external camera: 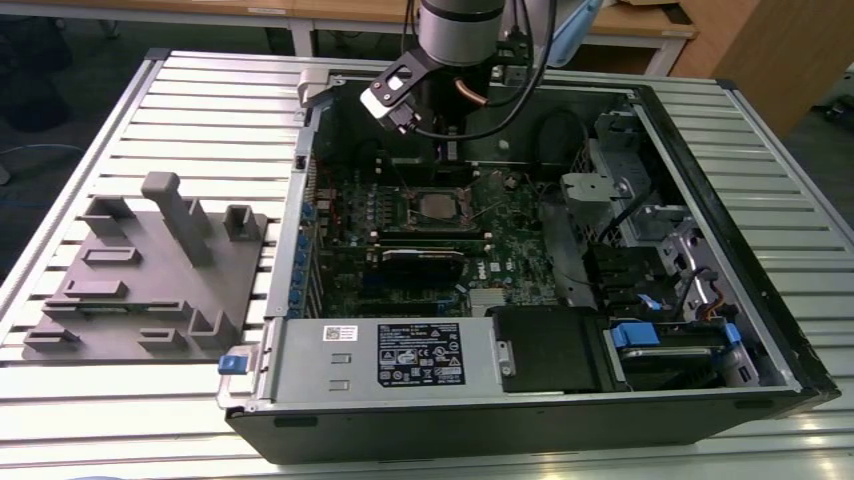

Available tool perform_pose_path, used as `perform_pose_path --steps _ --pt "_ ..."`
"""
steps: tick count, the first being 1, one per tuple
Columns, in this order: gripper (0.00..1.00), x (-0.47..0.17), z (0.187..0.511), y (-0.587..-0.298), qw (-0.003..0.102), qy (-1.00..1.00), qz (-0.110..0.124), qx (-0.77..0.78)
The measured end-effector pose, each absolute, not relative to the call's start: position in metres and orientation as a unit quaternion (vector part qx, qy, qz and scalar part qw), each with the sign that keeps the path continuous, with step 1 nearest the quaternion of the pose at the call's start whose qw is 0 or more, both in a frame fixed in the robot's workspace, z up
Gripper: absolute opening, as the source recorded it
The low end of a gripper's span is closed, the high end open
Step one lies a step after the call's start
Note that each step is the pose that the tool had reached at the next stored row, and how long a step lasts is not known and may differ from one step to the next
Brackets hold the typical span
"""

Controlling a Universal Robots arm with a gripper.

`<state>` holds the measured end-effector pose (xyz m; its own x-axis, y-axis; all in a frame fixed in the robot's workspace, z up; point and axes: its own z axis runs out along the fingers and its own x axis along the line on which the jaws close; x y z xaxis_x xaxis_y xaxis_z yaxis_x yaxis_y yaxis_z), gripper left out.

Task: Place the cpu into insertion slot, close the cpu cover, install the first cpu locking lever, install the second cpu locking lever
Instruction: 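Close the cpu cover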

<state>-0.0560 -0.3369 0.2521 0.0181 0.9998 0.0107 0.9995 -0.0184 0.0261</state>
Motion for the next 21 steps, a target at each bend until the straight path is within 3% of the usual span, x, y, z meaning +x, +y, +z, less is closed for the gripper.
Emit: perform_pose_path --steps 21 --pt "0.11 -0.045 0.253 -0.337 0.006 0.701 0.013 0.713"
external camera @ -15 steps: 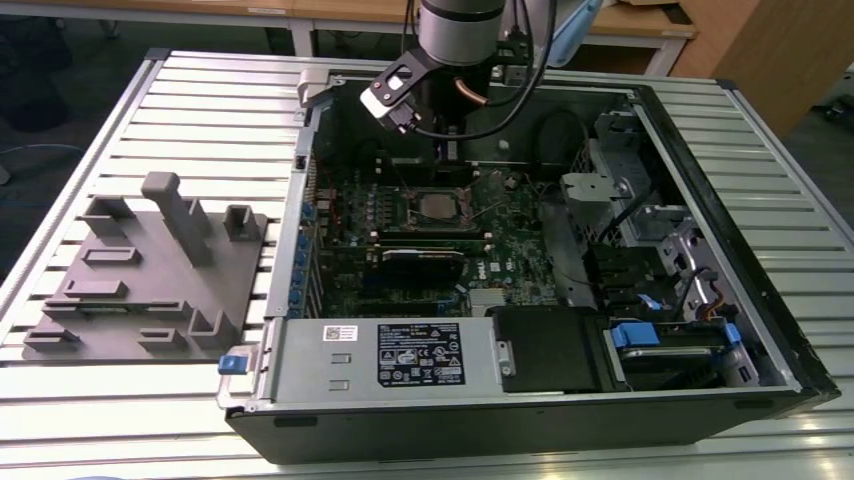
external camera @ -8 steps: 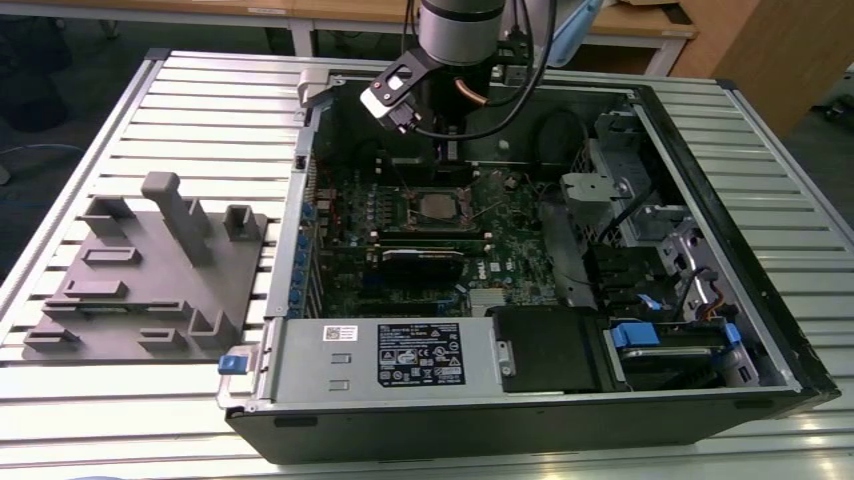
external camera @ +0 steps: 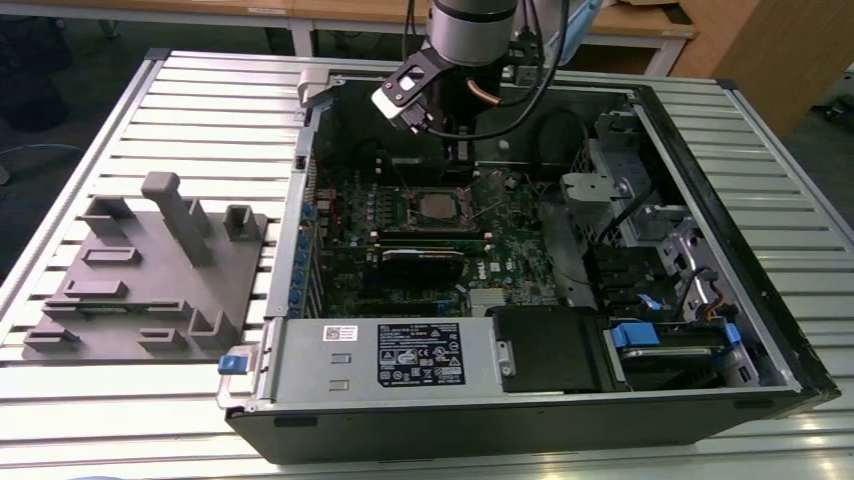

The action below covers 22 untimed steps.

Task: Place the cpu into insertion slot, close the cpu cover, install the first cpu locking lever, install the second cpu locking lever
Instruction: 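Close the cpu cover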

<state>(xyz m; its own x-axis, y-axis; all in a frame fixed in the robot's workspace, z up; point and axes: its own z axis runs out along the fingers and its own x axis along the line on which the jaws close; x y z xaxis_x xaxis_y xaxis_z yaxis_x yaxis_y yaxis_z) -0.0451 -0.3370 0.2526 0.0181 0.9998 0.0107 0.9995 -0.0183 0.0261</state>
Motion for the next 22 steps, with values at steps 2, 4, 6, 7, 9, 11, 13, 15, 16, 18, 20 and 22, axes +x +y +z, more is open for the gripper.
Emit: perform_pose_path --steps 2,4,6,7,9,11,13,15,16,18,20,22 --pt "0.11 -0.0451 0.2534 -0.3369 0.006 0.701 0.013 0.713" --pt "0.11 -0.0451 0.2558 -0.3369 0.006 0.701 0.013 0.713" --pt "0.11 -0.0450 0.2582 -0.3369 0.006 0.701 0.013 0.713" --pt "0.11 -0.0451 0.2588 -0.3369 0.006 0.701 0.013 0.713" --pt "0.11 -0.0450 0.2596 -0.3369 0.006 0.701 0.013 0.713" --pt "0.11 -0.0451 0.2601 -0.3369 0.006 0.701 0.013 0.713" --pt "0.11 -0.0450 0.2602 -0.3369 0.006 0.701 0.013 0.713" --pt "0.11 -0.0451 0.2603 -0.3369 0.006 0.701 0.013 0.713" --pt "0.11 -0.0451 0.2603 -0.3369 0.006 0.701 0.013 0.713" --pt "0.11 -0.0450 0.2603 -0.3369 0.006 0.701 0.013 0.713" --pt "0.11 -0.0444 0.2604 -0.3369 0.006 0.701 0.013 0.713" --pt "0.11 -0.0428 0.2604 -0.3369 0.006 0.701 0.013 0.713"
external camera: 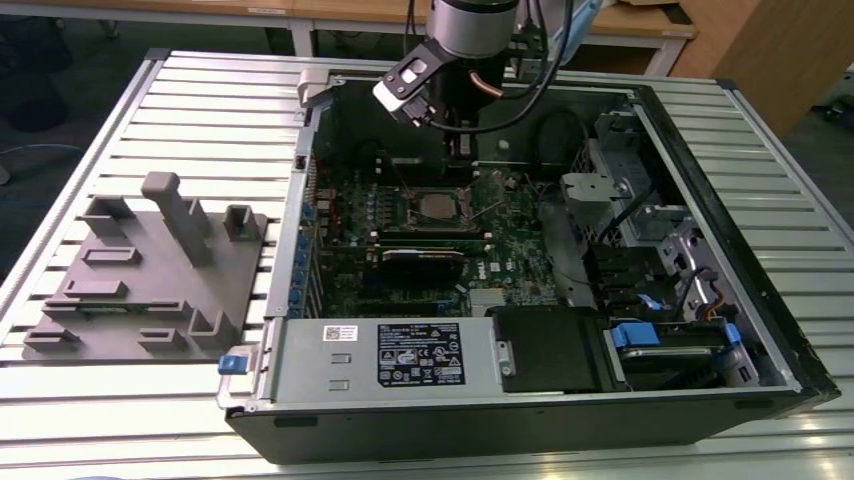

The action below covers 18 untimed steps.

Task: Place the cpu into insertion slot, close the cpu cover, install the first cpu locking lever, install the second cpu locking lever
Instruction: 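Close the cpu cover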

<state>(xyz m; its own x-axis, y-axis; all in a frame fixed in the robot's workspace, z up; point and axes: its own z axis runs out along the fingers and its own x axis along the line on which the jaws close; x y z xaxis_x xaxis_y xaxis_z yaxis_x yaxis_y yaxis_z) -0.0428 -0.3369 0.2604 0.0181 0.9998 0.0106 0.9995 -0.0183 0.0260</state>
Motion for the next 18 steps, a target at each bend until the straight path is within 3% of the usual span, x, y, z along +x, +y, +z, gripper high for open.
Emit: perform_pose_path --steps 18 --pt "0.11 -0.0344 0.2629 -0.3369 0.006 0.701 0.013 0.713"
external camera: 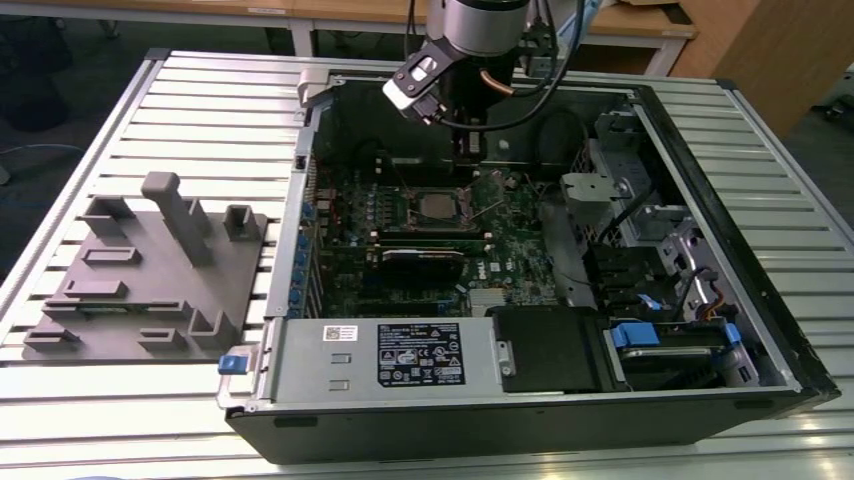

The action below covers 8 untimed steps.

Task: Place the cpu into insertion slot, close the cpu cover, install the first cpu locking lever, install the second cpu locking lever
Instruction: 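Close the cpu cover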

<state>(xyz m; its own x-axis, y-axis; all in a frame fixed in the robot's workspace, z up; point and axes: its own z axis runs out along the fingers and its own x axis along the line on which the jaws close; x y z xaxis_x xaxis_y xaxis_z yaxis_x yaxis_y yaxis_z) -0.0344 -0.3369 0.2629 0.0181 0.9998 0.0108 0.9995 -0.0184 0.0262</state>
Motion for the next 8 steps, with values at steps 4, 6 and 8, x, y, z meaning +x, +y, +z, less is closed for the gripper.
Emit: perform_pose_path --steps 4,6,8 --pt "0.11 -0.0344 0.2631 -0.3369 0.006 0.701 0.013 0.713" --pt "0.11 -0.0342 0.2631 -0.3369 0.006 0.701 0.013 0.713" --pt "0.11 -0.0333 0.2632 -0.3369 0.006 0.701 0.013 0.713"
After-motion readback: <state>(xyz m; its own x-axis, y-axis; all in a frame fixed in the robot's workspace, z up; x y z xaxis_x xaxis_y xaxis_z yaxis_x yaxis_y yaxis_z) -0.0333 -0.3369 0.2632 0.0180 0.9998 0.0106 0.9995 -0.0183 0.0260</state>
